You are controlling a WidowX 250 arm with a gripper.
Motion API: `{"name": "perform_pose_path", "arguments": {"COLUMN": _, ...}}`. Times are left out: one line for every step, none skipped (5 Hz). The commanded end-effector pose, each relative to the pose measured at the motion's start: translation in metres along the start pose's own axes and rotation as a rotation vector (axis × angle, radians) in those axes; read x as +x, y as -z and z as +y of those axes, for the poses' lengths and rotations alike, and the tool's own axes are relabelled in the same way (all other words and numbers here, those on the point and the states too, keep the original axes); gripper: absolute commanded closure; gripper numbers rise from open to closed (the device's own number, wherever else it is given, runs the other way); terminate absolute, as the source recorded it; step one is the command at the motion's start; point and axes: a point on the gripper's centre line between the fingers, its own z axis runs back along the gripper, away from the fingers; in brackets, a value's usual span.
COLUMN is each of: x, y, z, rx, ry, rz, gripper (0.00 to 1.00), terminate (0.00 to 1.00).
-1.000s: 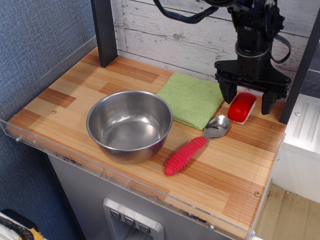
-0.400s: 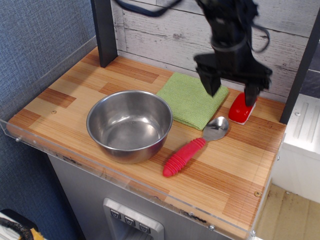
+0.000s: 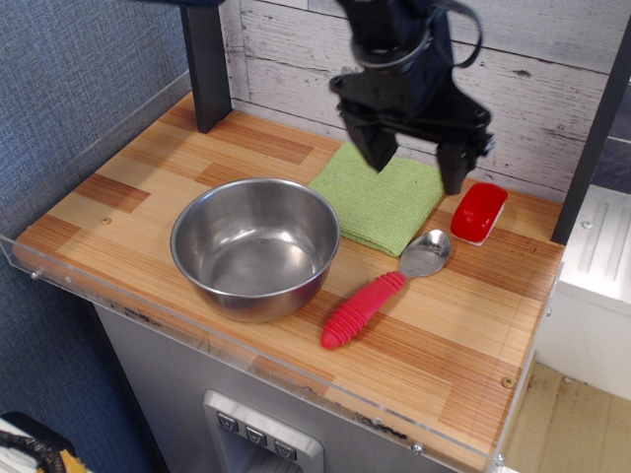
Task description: Put the pot right on top of the napkin.
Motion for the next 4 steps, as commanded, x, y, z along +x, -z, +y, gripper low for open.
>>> {"name": "perform_pose_path", "arguments": {"x": -0.047, "y": 0.035, "z": 0.04, "rx": 0.054, "ry": 0.046, "rz": 0.179, "gripper": 0.0, "terminate": 0.0}}
{"name": "perform_pose_path", "arguments": {"x": -0.062, "y": 0.05, "z": 0.055, "rx": 0.058, "ry": 0.045, "rz": 0.225, "gripper": 0.0, "terminate": 0.0}}
{"name": "perform_pose_path", "arguments": {"x": -0.059, "y": 0.053, "z": 0.055, "rx": 0.065, "ry": 0.055, "rz": 0.245, "gripper": 0.0, "terminate": 0.0}}
{"name": "perform_pose_path", "arguments": {"x": -0.058, "y": 0.045, "z": 0.053, "rx": 0.05, "ry": 0.086, "rz": 0.187, "gripper": 1.0, "terminate": 0.0}}
